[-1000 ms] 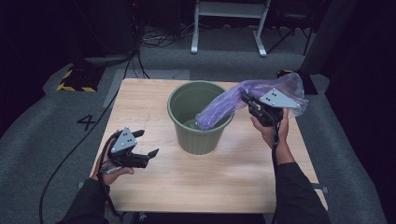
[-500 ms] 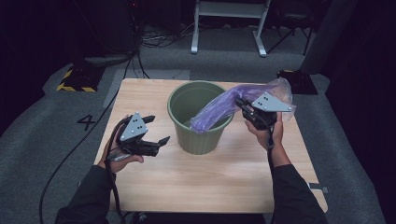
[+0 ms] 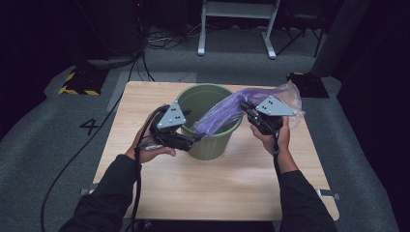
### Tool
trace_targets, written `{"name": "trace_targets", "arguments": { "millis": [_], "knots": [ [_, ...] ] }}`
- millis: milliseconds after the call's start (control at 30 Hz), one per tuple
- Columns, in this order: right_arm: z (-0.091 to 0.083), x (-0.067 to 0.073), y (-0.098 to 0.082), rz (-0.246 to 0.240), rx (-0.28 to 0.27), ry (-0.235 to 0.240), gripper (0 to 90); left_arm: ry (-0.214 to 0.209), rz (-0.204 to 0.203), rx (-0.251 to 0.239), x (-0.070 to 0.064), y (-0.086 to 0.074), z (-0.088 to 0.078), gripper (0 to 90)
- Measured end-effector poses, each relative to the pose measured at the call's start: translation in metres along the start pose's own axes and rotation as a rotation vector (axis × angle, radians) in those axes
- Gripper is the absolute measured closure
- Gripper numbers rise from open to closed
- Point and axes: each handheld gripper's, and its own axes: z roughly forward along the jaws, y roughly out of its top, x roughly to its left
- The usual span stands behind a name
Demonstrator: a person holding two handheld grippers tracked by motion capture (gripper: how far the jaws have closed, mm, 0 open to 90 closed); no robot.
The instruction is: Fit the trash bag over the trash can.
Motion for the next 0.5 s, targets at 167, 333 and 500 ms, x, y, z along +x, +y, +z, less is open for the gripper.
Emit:
{"name": "trace_targets", "arguments": {
  "millis": [167,333,500],
  "knots": [
    [-0.002,-0.001,0.001,0.0,-0.007,-0.004,84.1,0.044,0.023,0.04,-0.001,0.008,0.014,20.1],
    [-0.003,0.0,0.002,0.0,-0.012,0.007,83.9,0.127,0.006,0.111,0.007,0.009,0.029,22.2],
    [-0.002,0.004,0.0,-0.012,-0.006,0.038,83.2,0.152,-0.021,0.142,0.011,0.007,0.038,22.3]
  ]
}}
